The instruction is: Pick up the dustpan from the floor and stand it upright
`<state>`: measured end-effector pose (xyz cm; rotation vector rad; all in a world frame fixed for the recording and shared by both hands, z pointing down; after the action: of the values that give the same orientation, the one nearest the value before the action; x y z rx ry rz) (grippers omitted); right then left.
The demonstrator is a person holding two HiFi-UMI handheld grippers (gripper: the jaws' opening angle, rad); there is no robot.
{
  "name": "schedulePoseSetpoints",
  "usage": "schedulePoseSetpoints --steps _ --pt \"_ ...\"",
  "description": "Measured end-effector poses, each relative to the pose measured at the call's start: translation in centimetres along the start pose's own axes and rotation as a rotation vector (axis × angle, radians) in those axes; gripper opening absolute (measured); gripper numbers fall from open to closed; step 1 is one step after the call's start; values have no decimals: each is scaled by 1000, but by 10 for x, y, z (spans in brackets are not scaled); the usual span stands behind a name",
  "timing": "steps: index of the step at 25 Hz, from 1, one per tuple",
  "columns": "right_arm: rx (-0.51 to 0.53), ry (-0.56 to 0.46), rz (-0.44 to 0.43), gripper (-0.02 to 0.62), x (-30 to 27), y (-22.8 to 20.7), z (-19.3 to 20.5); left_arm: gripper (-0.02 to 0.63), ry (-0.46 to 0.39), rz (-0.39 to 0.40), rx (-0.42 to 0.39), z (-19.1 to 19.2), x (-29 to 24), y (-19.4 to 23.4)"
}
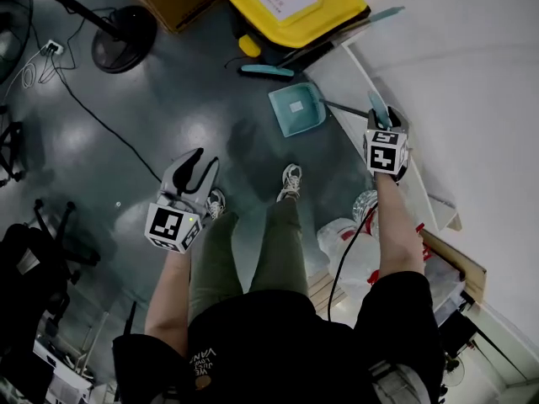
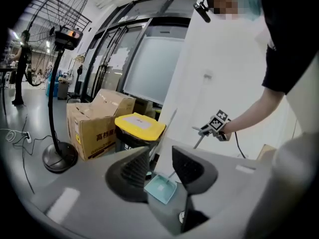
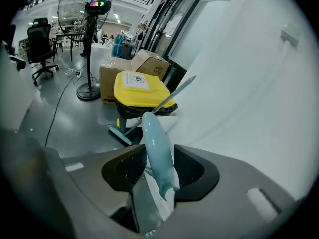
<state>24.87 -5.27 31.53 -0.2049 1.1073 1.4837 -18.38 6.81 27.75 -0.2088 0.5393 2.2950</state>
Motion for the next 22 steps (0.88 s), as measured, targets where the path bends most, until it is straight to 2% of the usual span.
schedulePoseSetpoints --steps 4,9,15,22 --pt "-22 15 -61 156 11 18 10 163 -15 15 -28 -19 -3 -6" --pt "-55 26 -97 168 27 37 14 163 -21 34 -56 -37 1 -17" --pt "-127 0 -99 193 45 41 7 163 -13 60 -75 -50 7 -30" --pt "-202 -56 -80 194 80 32 -4 163 -20 120 -105 -72 6 -48"
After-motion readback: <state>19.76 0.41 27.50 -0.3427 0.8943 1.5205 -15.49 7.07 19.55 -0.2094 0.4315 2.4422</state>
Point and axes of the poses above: the fingertips, and each gripper's own axes: x backward along the fingers, y to its left, z out of its underside, the point moved 2 cm from there along x, backward along the fingers, and after that the axes turned 7 degrees about z, right-handed, at the moved point
